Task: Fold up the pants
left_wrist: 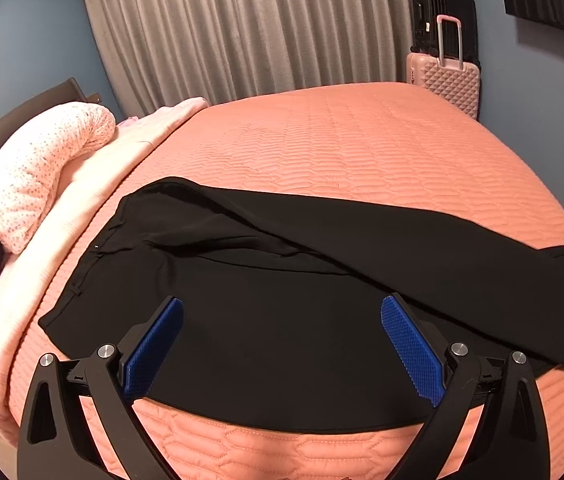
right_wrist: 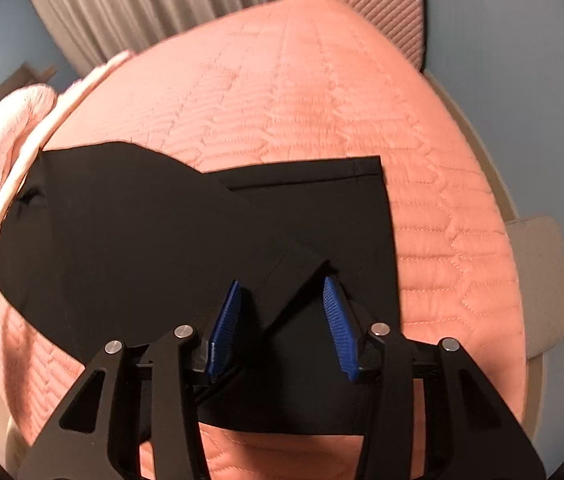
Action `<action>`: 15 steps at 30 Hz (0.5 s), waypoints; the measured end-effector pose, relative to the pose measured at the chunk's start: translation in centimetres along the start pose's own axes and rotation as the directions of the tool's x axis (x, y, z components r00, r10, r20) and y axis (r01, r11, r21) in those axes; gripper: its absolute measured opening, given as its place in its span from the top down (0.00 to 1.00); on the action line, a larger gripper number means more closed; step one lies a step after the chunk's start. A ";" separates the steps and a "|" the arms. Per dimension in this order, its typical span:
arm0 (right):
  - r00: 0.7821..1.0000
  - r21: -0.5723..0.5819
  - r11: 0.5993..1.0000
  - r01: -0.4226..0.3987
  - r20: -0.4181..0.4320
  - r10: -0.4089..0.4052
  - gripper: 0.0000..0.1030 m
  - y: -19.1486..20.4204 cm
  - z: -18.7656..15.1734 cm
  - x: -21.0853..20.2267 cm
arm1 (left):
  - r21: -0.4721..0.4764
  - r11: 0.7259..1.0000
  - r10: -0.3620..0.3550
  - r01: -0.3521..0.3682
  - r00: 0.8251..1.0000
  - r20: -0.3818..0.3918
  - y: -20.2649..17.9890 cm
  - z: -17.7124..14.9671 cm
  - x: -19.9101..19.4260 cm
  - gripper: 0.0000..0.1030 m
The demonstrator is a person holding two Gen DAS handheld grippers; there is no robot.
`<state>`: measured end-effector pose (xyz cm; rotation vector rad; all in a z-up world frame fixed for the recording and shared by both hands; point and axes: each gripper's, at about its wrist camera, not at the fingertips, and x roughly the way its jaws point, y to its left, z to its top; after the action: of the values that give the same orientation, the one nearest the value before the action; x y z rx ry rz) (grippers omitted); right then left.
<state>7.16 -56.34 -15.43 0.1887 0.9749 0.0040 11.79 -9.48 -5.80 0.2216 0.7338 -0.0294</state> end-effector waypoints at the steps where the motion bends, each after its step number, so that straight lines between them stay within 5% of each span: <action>1: 1.000 -0.036 0.999 -0.015 -0.007 0.015 0.96 0.9 0.3 -0.3 | 0.001 1.000 0.010 -0.010 1.000 -0.003 0.0 -0.1 0.3 0.05; 7: 0.996 -0.147 0.989 0.022 0.091 -0.008 0.97 0.1 4.8 -6.1 | -0.001 0.999 0.042 -0.042 0.999 -0.004 1.3 -0.5 0.5 0.05; 10: 0.994 -0.204 0.976 0.072 -0.070 -0.088 0.93 -2.9 5.2 -1.2 | -0.028 0.998 0.056 -0.056 0.998 -0.022 3.3 -1.1 1.1 0.05; 11: 0.969 -0.204 0.965 0.164 -0.151 -0.196 0.92 -4.1 4.4 1.3 | -0.041 0.997 0.061 -0.062 0.998 -0.028 4.0 -1.4 1.3 0.05; 12: 0.973 -0.185 0.968 0.168 -0.126 -0.193 0.80 -4.6 4.4 1.1 | -0.052 0.996 0.067 -0.069 0.997 -0.035 5.0 -1.8 1.5 0.05; 13: 0.960 -0.125 0.958 0.258 -0.075 -0.269 0.61 -4.9 5.0 -0.5 | -0.060 0.995 0.078 -0.080 0.996 -0.038 5.9 -2.1 1.6 0.05; 15: 0.916 0.000 0.919 0.395 0.076 -0.394 0.58 -3.8 6.2 -5.0 | -0.069 0.993 0.094 -0.097 0.995 -0.038 7.7 -2.9 1.6 0.05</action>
<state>9.21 -61.45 -8.55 -0.0257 0.9243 -0.3647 11.91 -1.28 -7.51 0.1902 0.7566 0.0914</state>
